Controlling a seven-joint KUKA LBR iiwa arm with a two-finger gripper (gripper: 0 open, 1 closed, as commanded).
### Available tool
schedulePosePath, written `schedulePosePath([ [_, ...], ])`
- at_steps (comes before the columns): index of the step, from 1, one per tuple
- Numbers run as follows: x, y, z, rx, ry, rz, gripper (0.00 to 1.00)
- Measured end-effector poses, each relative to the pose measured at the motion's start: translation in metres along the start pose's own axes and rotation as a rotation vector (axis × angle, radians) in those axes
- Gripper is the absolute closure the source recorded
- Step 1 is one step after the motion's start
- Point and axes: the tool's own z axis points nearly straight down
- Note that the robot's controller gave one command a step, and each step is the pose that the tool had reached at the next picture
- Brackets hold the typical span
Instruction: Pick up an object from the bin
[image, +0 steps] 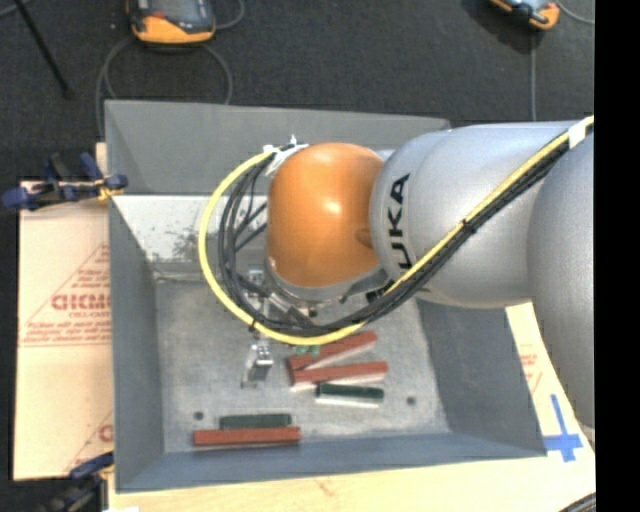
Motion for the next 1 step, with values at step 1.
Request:
schedulePosePath([
  [1,-0.0016,-0.0007,-0.0043,-0.001,-0.007,0.003,0.0],
])
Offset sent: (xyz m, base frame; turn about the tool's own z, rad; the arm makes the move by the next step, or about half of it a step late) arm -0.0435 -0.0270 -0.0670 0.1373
